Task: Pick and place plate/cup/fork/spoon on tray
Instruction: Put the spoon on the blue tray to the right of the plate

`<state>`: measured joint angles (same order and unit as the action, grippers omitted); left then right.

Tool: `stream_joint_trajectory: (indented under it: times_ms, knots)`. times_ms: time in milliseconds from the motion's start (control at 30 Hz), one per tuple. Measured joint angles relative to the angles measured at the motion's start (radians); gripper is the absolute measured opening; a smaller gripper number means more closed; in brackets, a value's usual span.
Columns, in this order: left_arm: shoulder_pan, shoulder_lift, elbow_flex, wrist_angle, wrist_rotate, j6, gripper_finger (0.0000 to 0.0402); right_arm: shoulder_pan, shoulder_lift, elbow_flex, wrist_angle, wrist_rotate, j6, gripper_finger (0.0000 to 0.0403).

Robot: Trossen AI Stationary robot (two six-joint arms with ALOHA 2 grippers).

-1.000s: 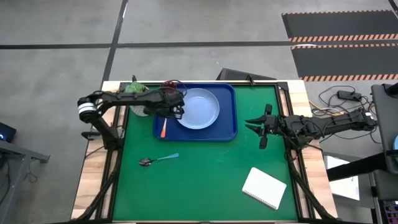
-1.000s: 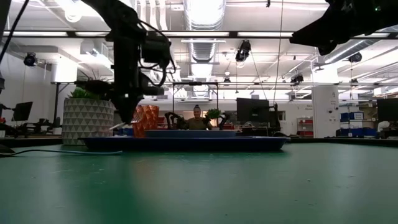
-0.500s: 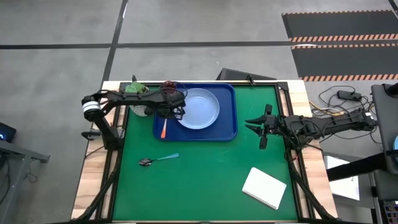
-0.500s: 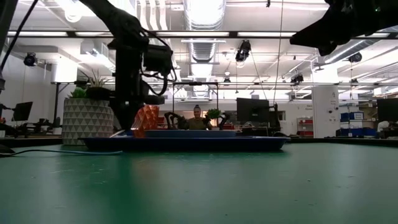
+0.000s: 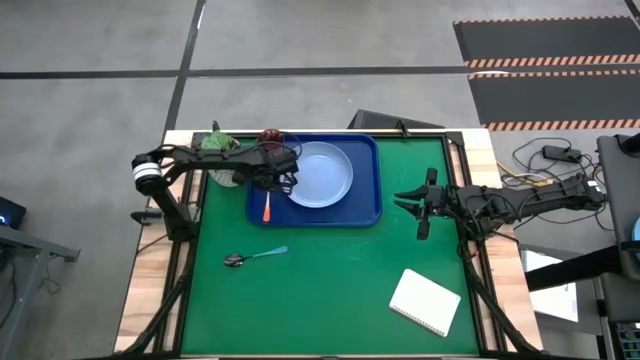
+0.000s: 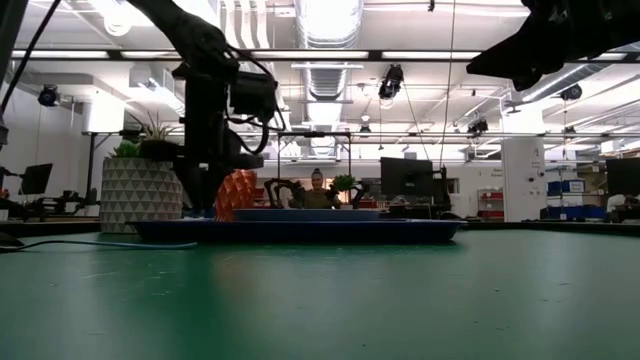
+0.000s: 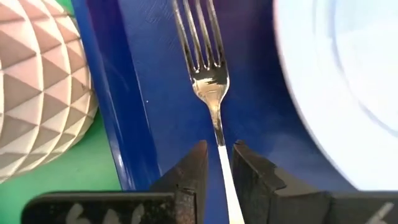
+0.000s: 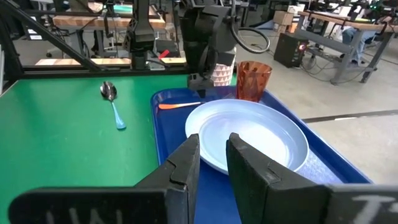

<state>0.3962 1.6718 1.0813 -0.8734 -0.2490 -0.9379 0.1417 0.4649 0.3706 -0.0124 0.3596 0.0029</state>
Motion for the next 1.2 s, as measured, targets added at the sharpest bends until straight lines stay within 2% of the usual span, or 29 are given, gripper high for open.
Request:
stream_joint_trajectory:
  times_ms: [200, 400, 800, 1033, 1200]
  knots:
    - [-0.068, -0.036, 0.000, 0.000, -0.006, 0.085, 0.0054, 0.000, 0.000, 0.000, 0.000, 0.000, -0.002, 0.0068]
    - [-0.188, -0.099, 0.000, 0.002, -0.042, 0.144, 0.0055, 0.000, 0.001, 0.000, -0.004, 0.000, 0.006, 0.0068]
    - [-0.574, -0.238, -0.001, 0.058, -0.054, 0.222, 0.0055, 0.000, 0.017, -0.004, -0.041, 0.000, 0.098, 0.0068]
    - [-0.743, -0.240, -0.010, 0.088, -0.172, 0.219, 0.0055, 0.000, 0.064, -0.018, 0.003, 0.000, 0.142, 0.0068]
    - [-0.812, -0.234, -0.041, 0.167, -0.256, 0.252, 0.0055, 0.000, 0.122, -0.035, 0.052, 0.000, 0.190, 0.0068]
